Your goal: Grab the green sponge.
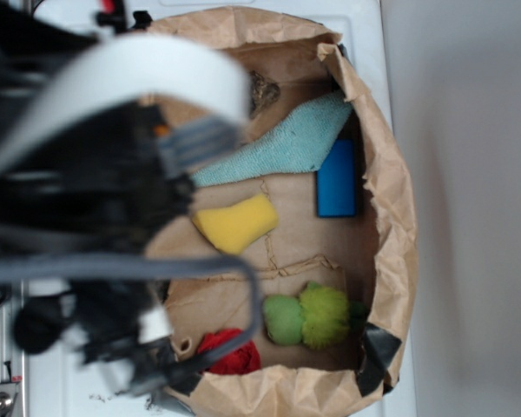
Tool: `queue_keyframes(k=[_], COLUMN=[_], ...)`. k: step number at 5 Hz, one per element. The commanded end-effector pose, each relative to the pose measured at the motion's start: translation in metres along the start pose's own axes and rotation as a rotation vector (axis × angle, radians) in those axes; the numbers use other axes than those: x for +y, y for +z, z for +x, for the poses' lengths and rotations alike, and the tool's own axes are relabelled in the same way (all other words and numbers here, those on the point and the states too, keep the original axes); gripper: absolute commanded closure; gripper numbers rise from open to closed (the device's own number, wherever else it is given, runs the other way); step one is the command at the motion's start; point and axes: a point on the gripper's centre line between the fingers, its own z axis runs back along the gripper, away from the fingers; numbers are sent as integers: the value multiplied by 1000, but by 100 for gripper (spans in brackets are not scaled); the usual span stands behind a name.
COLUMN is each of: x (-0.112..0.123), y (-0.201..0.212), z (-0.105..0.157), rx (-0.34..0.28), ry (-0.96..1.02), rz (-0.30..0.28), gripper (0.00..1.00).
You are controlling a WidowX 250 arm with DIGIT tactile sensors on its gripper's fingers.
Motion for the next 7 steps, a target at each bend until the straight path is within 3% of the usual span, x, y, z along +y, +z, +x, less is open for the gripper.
queue_keyframes(k=[1,2,6,7], x=[12,9,9,10], y=[-22,-41,-41,-73], z=[53,47,47,44], rx=[-56,-45,-45,-80], ry=[281,292,292,323], rz=[-26,-17,-17,36], gripper=[0,0,0,0])
